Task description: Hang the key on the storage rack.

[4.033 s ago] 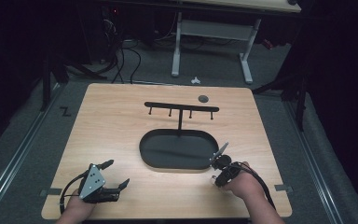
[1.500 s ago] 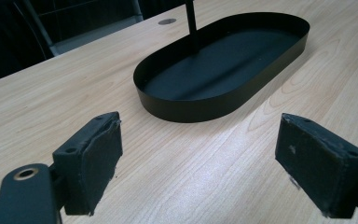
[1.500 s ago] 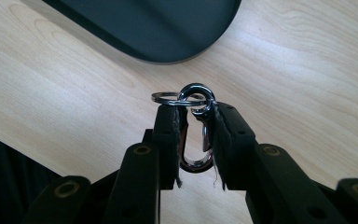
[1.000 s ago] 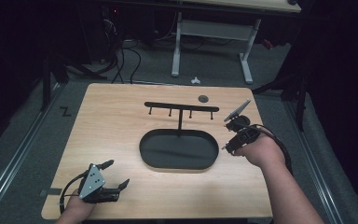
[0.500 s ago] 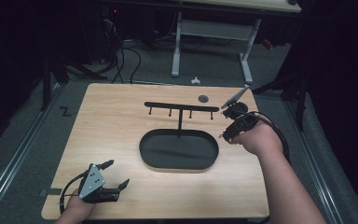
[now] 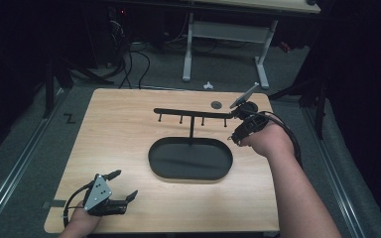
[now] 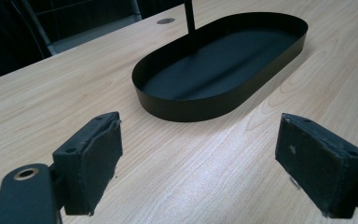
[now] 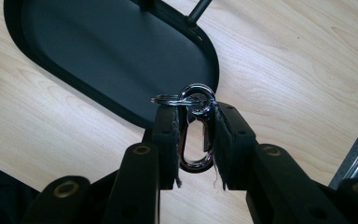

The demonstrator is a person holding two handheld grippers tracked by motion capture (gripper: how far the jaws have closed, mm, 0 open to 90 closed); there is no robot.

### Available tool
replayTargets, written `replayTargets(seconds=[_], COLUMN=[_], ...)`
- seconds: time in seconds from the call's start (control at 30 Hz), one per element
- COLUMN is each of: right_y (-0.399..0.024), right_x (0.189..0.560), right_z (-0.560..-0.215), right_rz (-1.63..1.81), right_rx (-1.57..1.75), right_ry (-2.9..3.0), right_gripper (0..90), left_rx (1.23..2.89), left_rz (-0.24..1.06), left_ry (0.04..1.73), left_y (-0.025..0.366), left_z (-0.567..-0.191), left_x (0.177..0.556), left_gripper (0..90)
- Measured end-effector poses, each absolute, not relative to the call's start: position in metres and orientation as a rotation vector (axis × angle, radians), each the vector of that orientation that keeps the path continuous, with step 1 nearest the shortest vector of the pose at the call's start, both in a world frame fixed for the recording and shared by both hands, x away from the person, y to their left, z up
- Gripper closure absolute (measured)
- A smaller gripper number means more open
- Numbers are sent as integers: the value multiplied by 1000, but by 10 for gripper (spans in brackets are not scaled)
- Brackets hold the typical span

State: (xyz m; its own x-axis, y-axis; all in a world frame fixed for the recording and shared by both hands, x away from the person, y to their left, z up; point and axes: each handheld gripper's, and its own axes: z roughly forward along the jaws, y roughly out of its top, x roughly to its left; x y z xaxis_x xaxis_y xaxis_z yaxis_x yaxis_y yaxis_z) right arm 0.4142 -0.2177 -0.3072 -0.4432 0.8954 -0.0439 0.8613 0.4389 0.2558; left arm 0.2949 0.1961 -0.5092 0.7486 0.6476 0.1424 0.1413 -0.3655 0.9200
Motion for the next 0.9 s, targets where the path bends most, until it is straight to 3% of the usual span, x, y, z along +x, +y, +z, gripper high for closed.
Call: replayTargets(seconds=[0.9], right_y=[-208], right_x=[441], right_z=[-301], right_rz=[312], right_rx=[1548], right_ry=[2496], right_gripper=[719], left_rx=[1898], left_rz=[607], left_ry=[601], left_y=[197], left_z=[-509], left_x=[295], left_gripper=[152])
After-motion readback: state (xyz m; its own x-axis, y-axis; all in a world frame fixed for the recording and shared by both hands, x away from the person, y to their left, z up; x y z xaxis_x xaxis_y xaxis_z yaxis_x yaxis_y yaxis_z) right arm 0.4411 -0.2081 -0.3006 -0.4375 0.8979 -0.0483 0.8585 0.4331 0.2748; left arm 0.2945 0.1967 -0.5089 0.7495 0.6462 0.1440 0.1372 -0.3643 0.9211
